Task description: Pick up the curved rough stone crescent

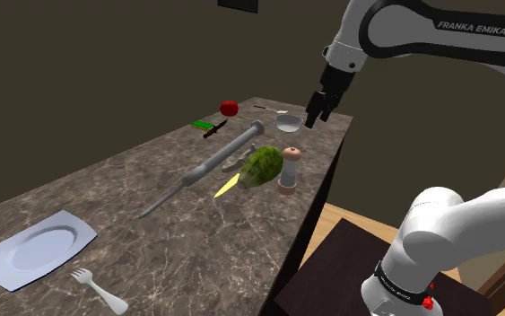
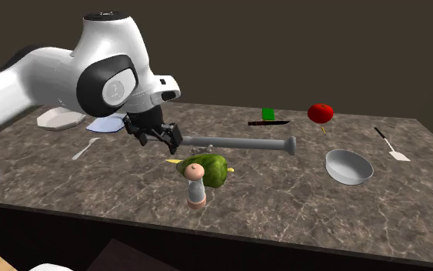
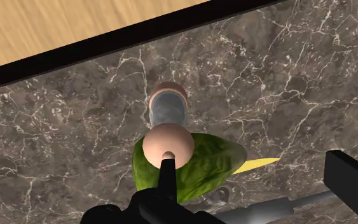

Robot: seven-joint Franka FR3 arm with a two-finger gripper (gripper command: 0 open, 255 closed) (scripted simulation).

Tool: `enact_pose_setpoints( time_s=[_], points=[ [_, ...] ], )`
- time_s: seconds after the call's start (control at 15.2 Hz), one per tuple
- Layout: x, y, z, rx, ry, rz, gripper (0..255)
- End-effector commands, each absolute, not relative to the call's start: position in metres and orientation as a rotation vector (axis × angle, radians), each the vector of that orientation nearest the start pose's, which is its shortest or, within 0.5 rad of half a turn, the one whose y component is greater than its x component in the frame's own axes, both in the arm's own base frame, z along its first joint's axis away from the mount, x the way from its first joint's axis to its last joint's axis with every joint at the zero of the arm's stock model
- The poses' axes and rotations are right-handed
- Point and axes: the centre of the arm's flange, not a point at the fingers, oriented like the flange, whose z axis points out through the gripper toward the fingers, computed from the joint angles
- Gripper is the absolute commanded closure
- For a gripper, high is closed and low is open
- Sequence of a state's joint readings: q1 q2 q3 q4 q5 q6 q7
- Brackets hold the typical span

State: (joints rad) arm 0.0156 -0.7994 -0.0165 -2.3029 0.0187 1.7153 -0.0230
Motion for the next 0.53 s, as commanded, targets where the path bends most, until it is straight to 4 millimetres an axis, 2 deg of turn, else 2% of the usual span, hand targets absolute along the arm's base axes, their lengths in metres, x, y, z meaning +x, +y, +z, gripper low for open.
enact_pose_setpoints(
  time_s=[0.0, 0.46],
  points=[
    [0.317, -0.001, 0.634, -3.095, -0.039, -0.329, 0],
    [0.406, -0.015, 0.591, -3.085, -0.404, -0.236, 0]
  ],
)
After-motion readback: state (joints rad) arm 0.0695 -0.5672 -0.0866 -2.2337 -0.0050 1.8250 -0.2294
